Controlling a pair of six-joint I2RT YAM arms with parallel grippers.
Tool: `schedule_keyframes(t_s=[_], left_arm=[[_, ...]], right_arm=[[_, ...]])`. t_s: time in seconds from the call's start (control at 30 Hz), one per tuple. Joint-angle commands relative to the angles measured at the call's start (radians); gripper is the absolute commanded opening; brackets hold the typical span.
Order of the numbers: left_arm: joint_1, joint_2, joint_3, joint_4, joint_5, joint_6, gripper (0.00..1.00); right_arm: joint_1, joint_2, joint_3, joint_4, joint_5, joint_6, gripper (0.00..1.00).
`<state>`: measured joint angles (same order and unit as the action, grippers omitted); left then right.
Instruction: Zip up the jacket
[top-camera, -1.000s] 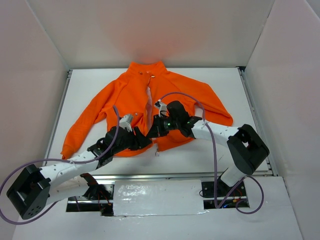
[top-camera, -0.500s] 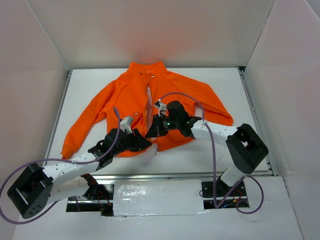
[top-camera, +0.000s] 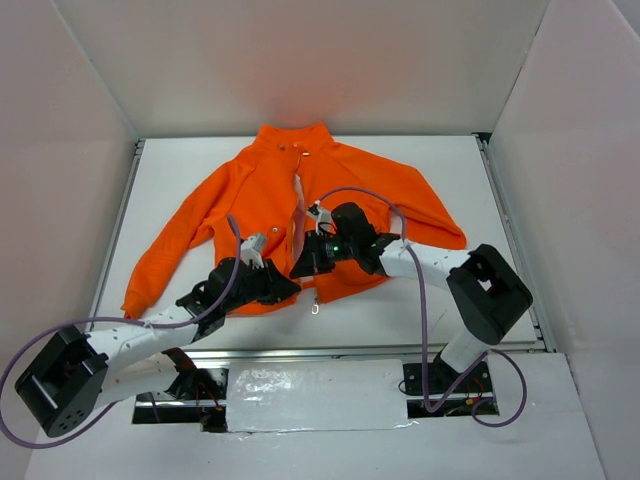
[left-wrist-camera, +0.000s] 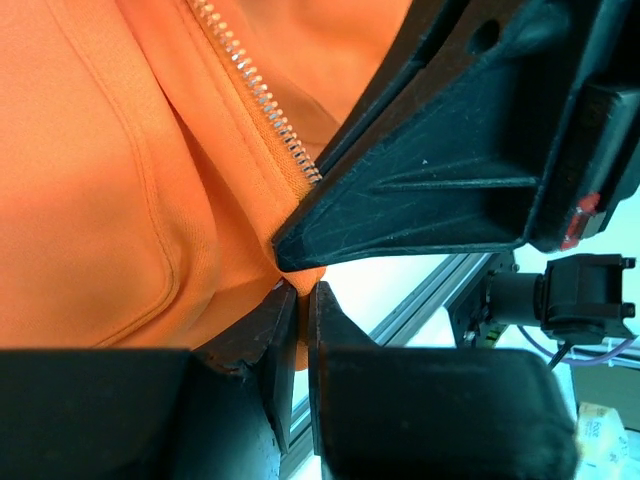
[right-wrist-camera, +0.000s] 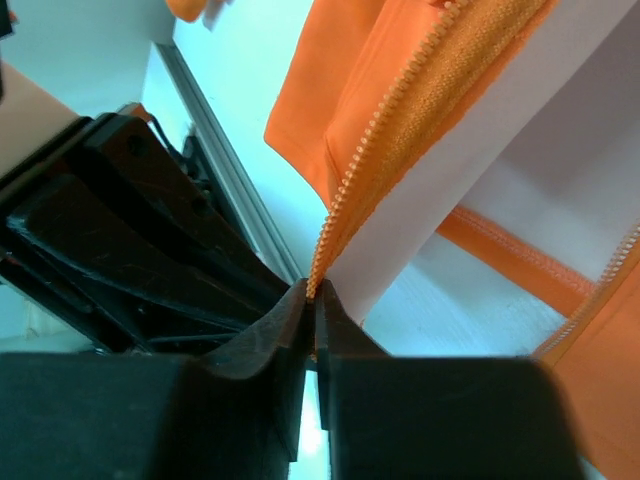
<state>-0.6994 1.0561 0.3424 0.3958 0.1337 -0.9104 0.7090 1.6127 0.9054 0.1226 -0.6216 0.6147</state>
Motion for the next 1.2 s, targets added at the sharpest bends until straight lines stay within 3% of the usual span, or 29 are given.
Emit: schedule_keyframes(t_s=[0.0,0.1,0.37,0.57,0.63,0.73,0.77,0.93,1.07,1.17], left_arm=[[0.003,-0.034,0.003,0.069,0.043,0.038,0.03],[0.003,-0.06,-0.005,0.075,0.05,0.048,0.0],[0.006,-0.117,-0.068,0.192,0.099,0.041,0.0],[0.008,-0.093,-0.08,0.259,0.135,0.021,0.0],[0.009,-0.094,-0.086,0.271,0.142,0.019,0.0],[0.009,-0.094,-0.083,0.276,0.145,0.018,0.0],[0.009,-0.094,-0.082,0.273,0.144,0.018,0.0],[0.011,-0.093,-0.072,0.247,0.132,0.019,0.0],[0.011,-0.091,-0.069,0.225,0.122,0.024,0.28],[0.011,-0.096,-0.082,0.213,0.109,0.024,0.35]], right_arm=[[-0.005,0.015,0.033,0.046,-0.044,0.003,0.15],[-0.008,-0.002,0.004,0.075,-0.059,0.002,0.27],[-0.026,-0.083,-0.132,0.232,-0.202,0.016,0.45],[-0.037,-0.109,-0.171,0.284,-0.228,0.039,0.46],[-0.043,-0.119,-0.181,0.295,-0.231,0.043,0.43],[-0.046,-0.122,-0.183,0.31,-0.237,0.053,0.26],[-0.043,-0.116,-0.181,0.31,-0.243,0.054,0.16],[-0.042,-0.109,-0.187,0.316,-0.236,0.065,0.03],[-0.046,-0.117,-0.181,0.284,-0.224,0.056,0.0],[-0.051,-0.128,-0.177,0.267,-0.221,0.043,0.0]])
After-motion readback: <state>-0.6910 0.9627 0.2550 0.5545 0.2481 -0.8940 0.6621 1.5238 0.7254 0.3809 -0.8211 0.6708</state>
